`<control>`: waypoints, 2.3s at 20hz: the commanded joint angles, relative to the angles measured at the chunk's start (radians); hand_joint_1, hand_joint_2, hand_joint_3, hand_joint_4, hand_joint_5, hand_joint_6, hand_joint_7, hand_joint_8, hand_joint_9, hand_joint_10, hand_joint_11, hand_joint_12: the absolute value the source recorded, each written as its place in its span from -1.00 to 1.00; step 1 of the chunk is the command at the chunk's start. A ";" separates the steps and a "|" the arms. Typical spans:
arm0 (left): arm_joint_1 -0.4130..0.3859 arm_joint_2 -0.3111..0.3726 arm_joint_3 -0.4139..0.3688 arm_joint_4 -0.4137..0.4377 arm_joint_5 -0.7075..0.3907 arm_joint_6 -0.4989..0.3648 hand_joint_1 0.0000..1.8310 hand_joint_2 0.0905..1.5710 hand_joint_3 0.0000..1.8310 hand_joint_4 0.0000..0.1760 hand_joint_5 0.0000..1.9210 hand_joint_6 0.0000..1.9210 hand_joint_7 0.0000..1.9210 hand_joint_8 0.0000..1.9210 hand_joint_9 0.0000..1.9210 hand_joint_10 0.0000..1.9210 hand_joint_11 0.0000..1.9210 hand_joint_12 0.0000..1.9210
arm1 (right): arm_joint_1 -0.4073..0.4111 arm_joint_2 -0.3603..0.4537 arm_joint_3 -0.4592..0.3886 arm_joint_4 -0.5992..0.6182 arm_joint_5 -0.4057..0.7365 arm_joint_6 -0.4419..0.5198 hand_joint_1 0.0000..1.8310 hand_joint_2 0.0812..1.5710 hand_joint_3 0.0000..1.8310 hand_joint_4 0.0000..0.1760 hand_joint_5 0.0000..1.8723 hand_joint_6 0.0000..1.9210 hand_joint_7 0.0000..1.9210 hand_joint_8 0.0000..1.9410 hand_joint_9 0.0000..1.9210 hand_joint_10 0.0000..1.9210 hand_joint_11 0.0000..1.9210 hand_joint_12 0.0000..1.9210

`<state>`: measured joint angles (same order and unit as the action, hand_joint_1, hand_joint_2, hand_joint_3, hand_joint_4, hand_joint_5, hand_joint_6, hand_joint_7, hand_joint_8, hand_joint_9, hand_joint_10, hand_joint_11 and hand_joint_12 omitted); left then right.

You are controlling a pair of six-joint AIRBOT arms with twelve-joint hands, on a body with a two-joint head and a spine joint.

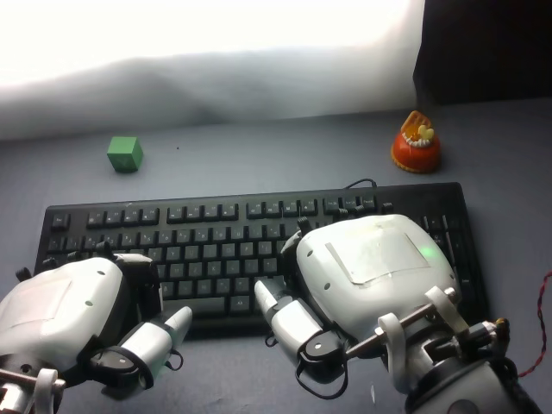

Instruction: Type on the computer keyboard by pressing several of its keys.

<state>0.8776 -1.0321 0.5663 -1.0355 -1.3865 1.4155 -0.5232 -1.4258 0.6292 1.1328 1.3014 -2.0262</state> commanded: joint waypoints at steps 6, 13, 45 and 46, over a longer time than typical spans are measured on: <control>0.012 -0.008 0.006 0.066 -0.087 -0.003 -0.22 0.56 -0.95 -0.57 -1.00 -1.00 -0.99 -1.00 -0.89 -0.95 -1.00 -0.22 | 0.000 -0.001 -0.005 -0.088 0.049 0.000 -0.08 0.46 -0.91 -0.97 -1.00 -1.00 -1.00 -1.00 -1.00 -1.00 -1.00 -0.75; 0.083 -0.047 0.051 0.153 -0.041 -0.005 -0.15 0.59 -0.98 -0.43 -1.00 -1.00 -1.00 -1.00 -1.00 -1.00 -1.00 -1.00 | 0.009 -0.017 0.018 -0.026 -0.050 0.026 0.12 0.47 -0.96 -1.00 -1.00 -1.00 -1.00 -1.00 -1.00 -1.00 -1.00 -1.00; 0.085 -0.043 0.170 0.186 0.041 -0.005 -0.27 0.69 -0.98 -1.00 -0.54 -0.91 -0.73 -1.00 -0.80 -0.96 -1.00 -0.15 | 0.027 -0.254 0.336 0.051 -0.199 0.118 0.06 0.59 -1.00 -1.00 -0.46 -0.57 -0.66 -0.99 -0.93 -0.67 -1.00 -0.42; 0.085 -0.042 0.172 0.186 0.041 -0.005 -0.23 0.66 -1.00 -1.00 -0.77 -0.98 -0.72 -0.99 -0.75 -0.94 -1.00 -0.13 | 0.029 -0.254 0.337 0.051 -0.200 0.119 0.10 0.59 -1.00 -1.00 -0.65 -0.64 -0.62 -0.98 -0.83 -0.66 -1.00 -0.44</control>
<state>0.9638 -1.0798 0.7338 -0.8963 -1.2594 1.4117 -0.5007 -1.6791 0.9638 1.2301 1.0779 -1.9102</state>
